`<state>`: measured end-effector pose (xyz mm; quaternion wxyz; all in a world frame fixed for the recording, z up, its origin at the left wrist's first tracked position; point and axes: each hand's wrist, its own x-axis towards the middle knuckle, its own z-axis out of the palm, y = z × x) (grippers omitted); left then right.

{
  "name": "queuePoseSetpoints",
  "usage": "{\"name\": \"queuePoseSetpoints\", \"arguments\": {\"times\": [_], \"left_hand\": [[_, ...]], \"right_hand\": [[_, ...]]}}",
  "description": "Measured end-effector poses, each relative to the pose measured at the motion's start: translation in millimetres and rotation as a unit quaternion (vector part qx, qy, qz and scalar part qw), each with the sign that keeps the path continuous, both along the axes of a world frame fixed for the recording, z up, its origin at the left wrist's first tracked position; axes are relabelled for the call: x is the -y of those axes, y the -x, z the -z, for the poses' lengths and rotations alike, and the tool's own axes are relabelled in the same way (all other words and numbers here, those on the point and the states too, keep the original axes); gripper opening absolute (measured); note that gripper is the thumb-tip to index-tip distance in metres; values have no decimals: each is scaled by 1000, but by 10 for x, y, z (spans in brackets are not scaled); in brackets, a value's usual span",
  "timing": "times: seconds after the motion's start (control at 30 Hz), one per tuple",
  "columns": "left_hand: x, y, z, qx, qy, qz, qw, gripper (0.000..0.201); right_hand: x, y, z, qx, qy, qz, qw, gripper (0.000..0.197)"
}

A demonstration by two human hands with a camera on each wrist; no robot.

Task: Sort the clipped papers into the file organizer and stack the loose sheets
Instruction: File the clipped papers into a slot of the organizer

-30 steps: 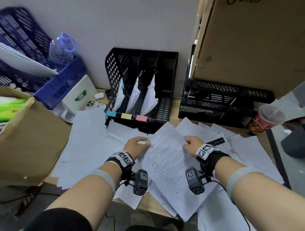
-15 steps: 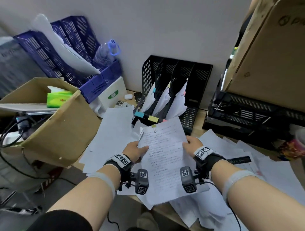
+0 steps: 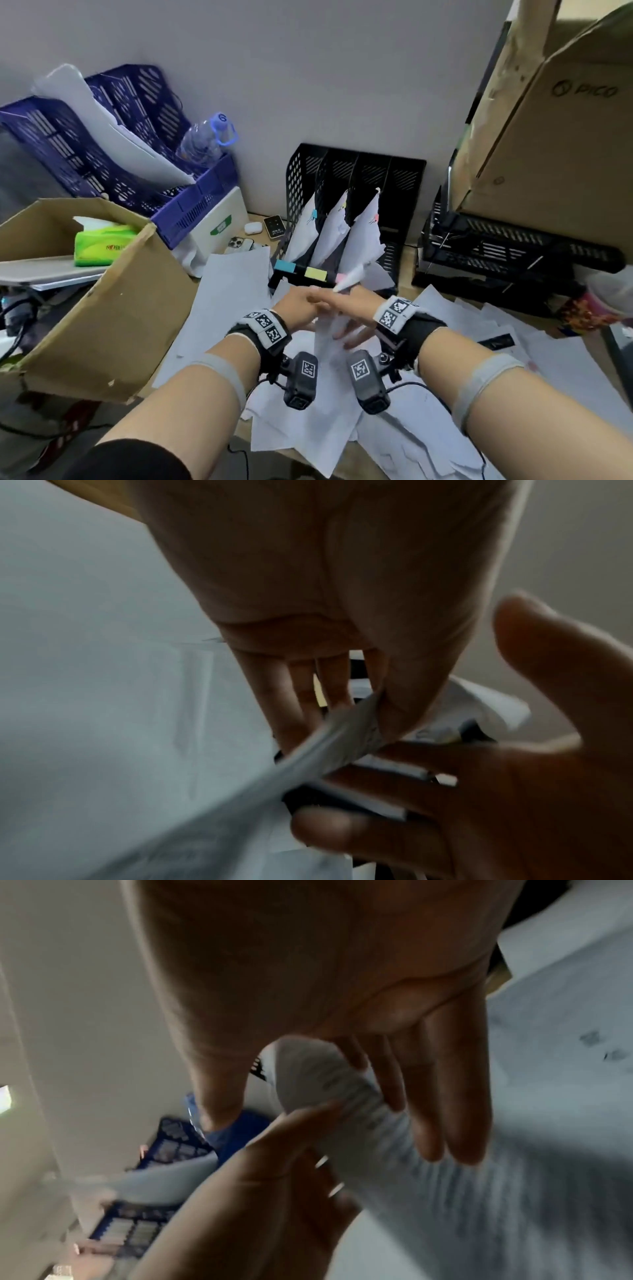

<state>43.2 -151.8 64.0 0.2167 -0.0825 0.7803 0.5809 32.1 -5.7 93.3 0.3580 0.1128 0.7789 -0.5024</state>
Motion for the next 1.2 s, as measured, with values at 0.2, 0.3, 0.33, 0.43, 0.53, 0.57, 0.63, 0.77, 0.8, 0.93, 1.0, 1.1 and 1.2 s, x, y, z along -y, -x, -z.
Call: {"name": "queuePoseSetpoints", "arguments": {"times": [0.2, 0.3, 0.33, 0.43, 0.53, 0.57, 0.63, 0.77, 0.8, 0.93, 1.0, 1.1, 1.2], "left_hand": [[9, 326, -171, 12, -45, 130, 990, 29], [30, 590, -137, -16, -8, 107, 994, 32], [20, 683, -114, -26, 12, 95, 995, 33], [-41, 927, -53, -31, 71, 117, 990, 42], [-99, 1129, 36, -34, 145, 174, 973, 56], [-103, 1176, 66, -35, 167, 186, 968, 59], [-79, 1241, 99, -32, 216, 182, 959, 64], [39, 1290, 45, -19, 299, 106, 948, 66], [69, 1298, 48, -20, 293, 91, 951, 65], [195, 1310, 57, -65, 279, 32, 957, 62], [283, 1332, 67, -71, 260, 38, 962, 66], [357, 1377, 60, -72, 233, 76, 967, 71], [382, 1402, 32, -99, 229, 108, 963, 65]], "right_hand": [[-103, 174, -347, -90, -114, 71, 987, 34], [-235, 314, -529, -150, -137, 153, 967, 27], [-275, 358, -644, -171, -154, 167, 959, 29], [-364, 443, -1042, -239, -186, 186, 935, 27], [-434, 531, -1386, -305, -203, 181, 913, 23], [-430, 540, -1484, -327, -194, 181, 907, 25], [-408, 540, -1627, -372, -160, 191, 894, 31], [-280, 563, -1686, -376, -93, 170, 906, 28], [-224, 580, -1656, -362, -84, 157, 915, 29], [-13, 749, -1410, -303, -77, 106, 944, 32], [88, 858, -1265, -279, -88, 104, 951, 34], [222, 1060, -1094, -284, -100, 129, 945, 31], [341, 1230, -952, -316, -122, 174, 925, 33]]}}
